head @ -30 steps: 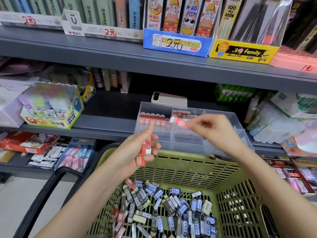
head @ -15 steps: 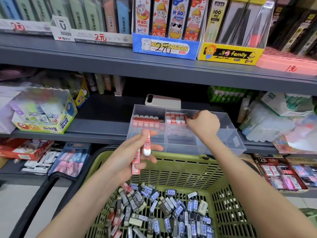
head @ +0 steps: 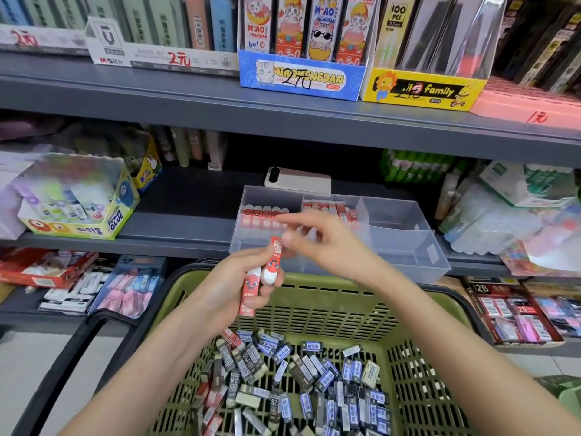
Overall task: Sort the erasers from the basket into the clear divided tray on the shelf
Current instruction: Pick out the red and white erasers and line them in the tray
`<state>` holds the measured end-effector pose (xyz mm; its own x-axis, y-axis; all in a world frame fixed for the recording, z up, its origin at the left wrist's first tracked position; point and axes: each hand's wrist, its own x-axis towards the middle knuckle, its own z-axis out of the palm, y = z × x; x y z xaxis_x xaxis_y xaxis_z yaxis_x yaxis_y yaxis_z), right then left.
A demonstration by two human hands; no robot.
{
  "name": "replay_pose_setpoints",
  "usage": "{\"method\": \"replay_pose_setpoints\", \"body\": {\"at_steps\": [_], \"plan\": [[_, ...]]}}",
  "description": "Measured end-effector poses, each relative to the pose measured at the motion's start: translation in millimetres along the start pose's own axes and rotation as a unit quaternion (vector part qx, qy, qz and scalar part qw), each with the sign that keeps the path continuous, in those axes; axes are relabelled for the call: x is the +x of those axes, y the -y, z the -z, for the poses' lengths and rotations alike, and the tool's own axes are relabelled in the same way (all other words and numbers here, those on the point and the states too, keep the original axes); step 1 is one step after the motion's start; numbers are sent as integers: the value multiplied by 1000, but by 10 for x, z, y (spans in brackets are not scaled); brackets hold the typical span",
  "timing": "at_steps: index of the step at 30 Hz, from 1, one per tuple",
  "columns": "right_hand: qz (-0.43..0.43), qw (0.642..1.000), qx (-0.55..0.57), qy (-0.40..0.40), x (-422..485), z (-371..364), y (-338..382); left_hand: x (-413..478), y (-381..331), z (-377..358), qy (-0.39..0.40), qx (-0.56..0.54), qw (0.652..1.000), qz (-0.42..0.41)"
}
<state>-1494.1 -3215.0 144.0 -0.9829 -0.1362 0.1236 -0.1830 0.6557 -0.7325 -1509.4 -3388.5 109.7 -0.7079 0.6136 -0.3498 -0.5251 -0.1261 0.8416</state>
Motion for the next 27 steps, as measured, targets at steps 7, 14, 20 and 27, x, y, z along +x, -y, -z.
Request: {"method": "replay_pose_setpoints", "body": {"at_steps": [7,14,20,27], "plan": [[56,987,-120,95,-105,79,133,-36,-26,16,41,13,999,15],[98,965,-223,99,-179,47,194,-14,-42,-13,-2,43,999,-27],[52,982,-158,92,-45,48,128,-40,-126,1,-13,-37,999,-28],[-65,994,-36,-74,610,183,-191,-45,-215,109,-101,-18,991,-80]]}}
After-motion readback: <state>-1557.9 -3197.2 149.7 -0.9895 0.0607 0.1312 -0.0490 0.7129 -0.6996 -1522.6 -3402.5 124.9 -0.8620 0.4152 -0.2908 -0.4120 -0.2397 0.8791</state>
